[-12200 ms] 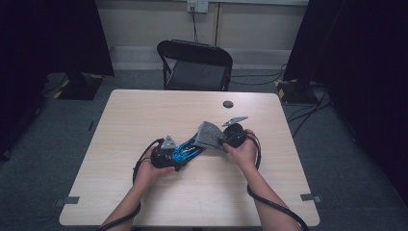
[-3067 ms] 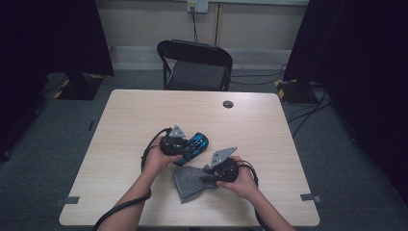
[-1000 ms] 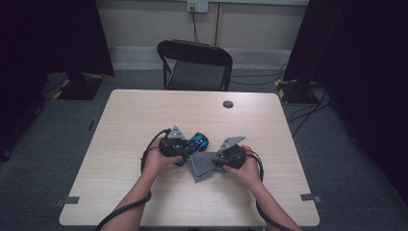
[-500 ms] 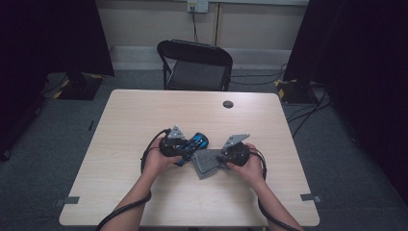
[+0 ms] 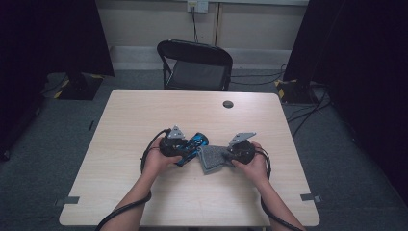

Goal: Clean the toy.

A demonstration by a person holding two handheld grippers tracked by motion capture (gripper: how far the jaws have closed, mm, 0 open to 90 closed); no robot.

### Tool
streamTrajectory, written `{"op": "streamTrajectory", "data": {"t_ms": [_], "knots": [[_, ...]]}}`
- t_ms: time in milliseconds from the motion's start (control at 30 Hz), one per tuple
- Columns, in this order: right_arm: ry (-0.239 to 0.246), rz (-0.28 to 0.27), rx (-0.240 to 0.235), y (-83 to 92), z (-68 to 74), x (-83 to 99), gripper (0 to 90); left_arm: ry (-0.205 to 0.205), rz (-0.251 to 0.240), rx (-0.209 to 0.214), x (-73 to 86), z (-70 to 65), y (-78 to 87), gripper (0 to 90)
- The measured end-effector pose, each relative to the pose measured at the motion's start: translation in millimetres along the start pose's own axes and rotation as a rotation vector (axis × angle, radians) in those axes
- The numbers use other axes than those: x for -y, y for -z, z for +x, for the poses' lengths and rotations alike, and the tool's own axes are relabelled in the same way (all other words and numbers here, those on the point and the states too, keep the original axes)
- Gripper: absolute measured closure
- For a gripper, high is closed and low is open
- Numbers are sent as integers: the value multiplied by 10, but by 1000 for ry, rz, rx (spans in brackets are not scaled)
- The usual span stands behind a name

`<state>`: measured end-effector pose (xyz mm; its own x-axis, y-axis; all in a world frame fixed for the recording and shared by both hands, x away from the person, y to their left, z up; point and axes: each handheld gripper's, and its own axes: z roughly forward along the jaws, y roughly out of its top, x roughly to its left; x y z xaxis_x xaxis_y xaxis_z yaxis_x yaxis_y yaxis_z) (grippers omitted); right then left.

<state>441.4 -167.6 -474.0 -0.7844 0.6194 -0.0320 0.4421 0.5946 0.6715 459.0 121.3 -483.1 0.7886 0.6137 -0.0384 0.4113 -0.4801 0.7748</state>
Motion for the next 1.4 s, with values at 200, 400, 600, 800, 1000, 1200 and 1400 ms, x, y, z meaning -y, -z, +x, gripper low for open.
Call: {"op": "streamTrajectory", "data": {"t_ms": [200,400,600,800,1000,1200,1400], "knots": [[-13,2,19,18,-31,16,736,2,0,4,-3,-1,-3,489],[-39,-14,35,34,-74,42,735,2,1,4,-3,0,-2,489],[-71,-19,39,46,-128,75,735,4,0,5,-4,-1,-4,489],[-87,-22,50,68,-172,99,735,2,2,6,-5,1,-3,489],[-114,-32,73,113,-228,117,736,2,3,6,-5,1,-2,489],[-152,-49,93,173,-312,169,736,2,3,5,-4,1,-2,489],[-159,-67,95,233,-346,188,736,2,2,5,-5,1,-2,489]]}}
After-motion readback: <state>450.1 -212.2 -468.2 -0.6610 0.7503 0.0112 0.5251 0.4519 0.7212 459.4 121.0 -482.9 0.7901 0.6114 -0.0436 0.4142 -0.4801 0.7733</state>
